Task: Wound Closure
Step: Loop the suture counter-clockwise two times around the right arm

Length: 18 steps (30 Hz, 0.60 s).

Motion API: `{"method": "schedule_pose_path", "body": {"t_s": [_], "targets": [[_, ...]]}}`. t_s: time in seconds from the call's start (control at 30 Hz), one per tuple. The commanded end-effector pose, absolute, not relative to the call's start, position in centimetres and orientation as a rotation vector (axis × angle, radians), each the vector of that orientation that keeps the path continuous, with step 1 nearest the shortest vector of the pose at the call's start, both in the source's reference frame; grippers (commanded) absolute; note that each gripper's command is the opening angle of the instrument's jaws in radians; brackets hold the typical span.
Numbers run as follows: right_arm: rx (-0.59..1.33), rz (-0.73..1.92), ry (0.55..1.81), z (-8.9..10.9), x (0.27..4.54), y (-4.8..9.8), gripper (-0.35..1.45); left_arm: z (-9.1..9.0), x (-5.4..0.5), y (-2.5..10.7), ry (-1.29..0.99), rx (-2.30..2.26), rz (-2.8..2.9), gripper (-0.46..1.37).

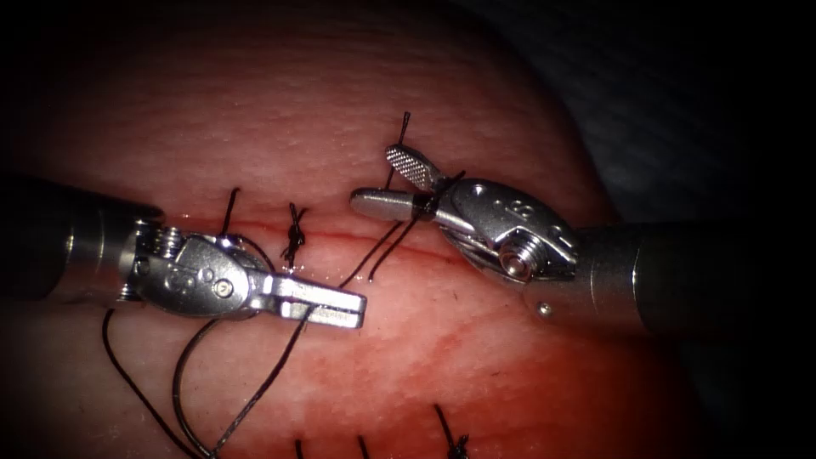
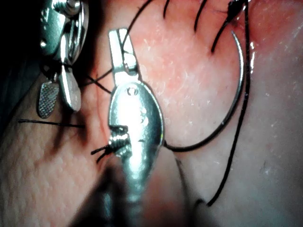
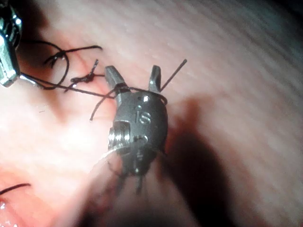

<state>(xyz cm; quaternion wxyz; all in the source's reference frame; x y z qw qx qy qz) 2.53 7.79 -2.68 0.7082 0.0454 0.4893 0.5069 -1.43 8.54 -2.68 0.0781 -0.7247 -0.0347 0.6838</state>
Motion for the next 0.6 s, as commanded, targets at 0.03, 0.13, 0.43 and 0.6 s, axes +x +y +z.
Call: {"method": "schedule_pose_path", "body": {"t_s": [0.03,0.13,0.43,0.6], "targets": [[0.084,1.094,1.089,-2.68,2.52,7.79,1.16,-2.69,-1.43,8.54,-0.11,-2.174,2.061,-0.35],[0.074,1.064,1.095,-2.68,2.55,7.79,1.22,-2.75,-1.42,8.57,-0.109,-2.171,2.075,-0.35],[0.046,0.885,1.105,-2.7,2.72,7.77,1.23,-2.95,-1.42,8.74,-0.126,-2.169,2.117,-0.35],[0.064,0.824,1.113,-2.7,2.83,7.77,1.19,-3.0,-1.41,8.83,-0.135,-2.17,2.117,-0.35]]}}
